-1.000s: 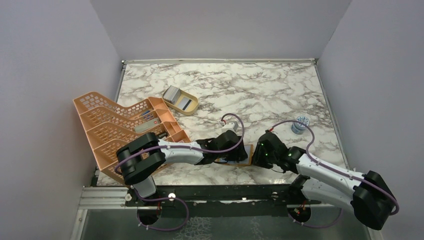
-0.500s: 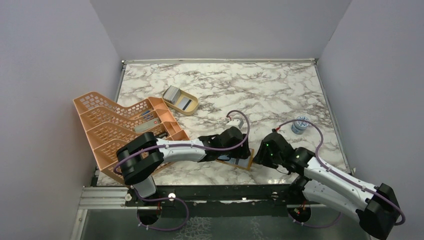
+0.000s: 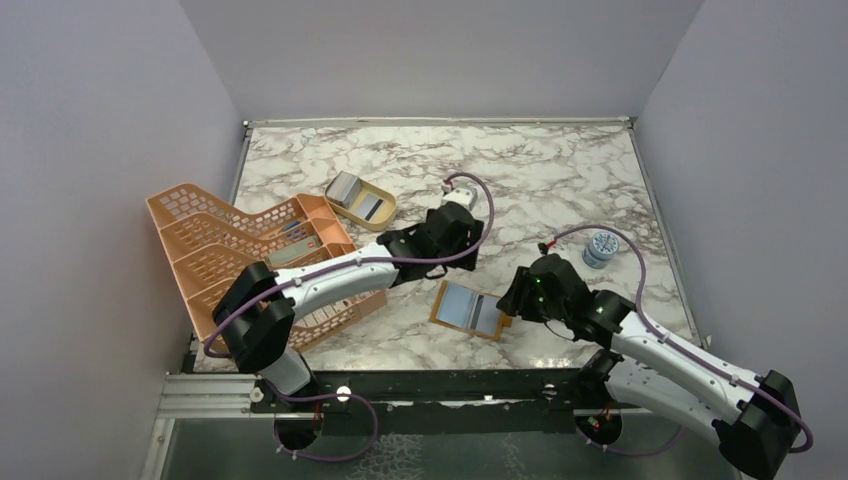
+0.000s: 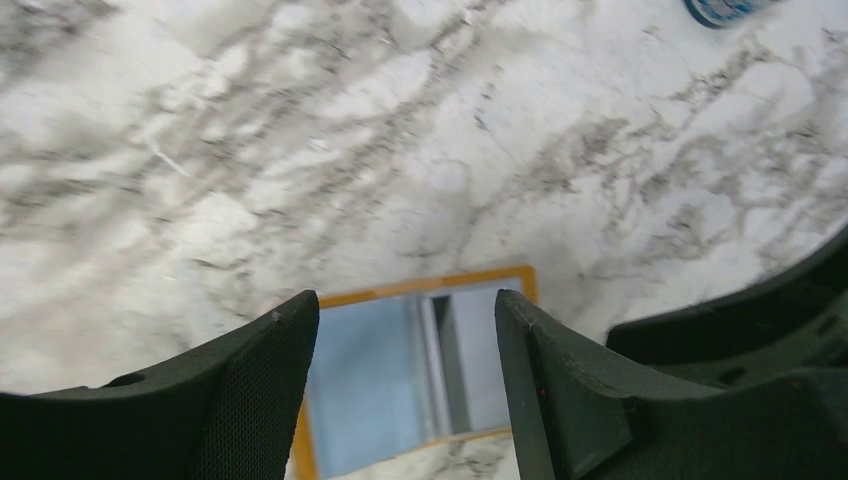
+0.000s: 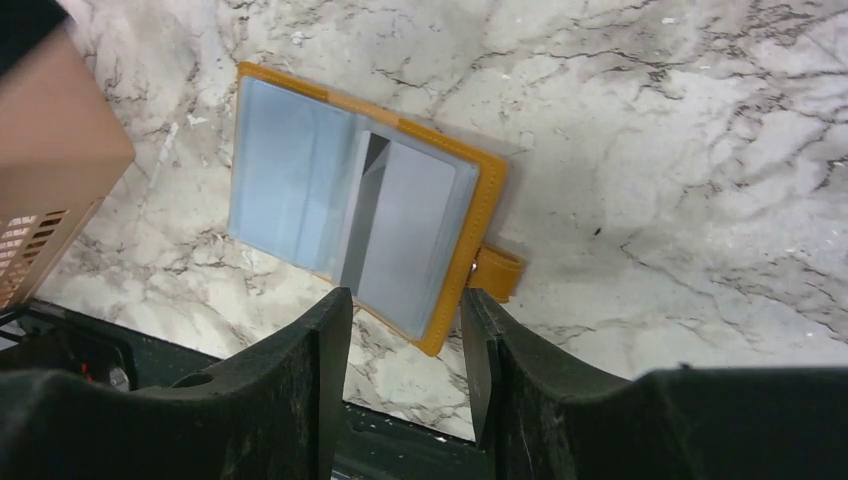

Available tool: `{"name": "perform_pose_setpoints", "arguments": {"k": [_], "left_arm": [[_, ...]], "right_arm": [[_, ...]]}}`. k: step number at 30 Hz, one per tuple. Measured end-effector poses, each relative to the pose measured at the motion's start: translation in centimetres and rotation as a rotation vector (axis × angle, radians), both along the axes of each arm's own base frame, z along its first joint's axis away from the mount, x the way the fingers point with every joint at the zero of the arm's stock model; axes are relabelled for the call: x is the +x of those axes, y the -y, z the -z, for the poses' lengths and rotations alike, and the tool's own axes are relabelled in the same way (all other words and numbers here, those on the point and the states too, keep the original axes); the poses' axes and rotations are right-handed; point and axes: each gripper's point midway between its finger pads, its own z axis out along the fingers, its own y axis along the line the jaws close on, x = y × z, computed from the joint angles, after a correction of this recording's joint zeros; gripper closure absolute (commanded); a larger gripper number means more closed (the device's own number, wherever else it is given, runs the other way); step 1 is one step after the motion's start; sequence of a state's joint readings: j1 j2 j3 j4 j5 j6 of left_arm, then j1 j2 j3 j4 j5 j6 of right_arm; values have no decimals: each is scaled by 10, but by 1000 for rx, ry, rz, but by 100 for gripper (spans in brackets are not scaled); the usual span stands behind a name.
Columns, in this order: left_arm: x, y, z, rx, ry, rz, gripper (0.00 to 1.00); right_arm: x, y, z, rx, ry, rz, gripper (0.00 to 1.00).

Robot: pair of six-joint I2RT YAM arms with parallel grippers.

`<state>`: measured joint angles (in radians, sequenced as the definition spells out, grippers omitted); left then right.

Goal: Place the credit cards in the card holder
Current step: Insert the credit card into the card holder, then pick up the credit card from the storage box.

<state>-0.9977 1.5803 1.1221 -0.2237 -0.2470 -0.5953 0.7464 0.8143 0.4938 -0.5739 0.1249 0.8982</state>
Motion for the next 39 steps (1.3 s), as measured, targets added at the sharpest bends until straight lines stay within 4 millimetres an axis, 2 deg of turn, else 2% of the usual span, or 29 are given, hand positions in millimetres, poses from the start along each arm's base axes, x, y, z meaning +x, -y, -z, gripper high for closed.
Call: {"name": "perform_pose_setpoints", "arguments": {"k": [11,22,30,39], "left_arm": [[115,-104,-31,306,188,-168,32],[198,-191,-37,622,244,-286,30],[230,-234,-12,777,190,-300,30],[246,-262,2,854,155,-296,31]], "right_arm": [[9,-21,-17,58,81,-107,56],[16,-33,-30,93,120,-138,58],[17,-33,-29,87,126,-148,60],[20,-37,-39,100,142,-148,60]]}}
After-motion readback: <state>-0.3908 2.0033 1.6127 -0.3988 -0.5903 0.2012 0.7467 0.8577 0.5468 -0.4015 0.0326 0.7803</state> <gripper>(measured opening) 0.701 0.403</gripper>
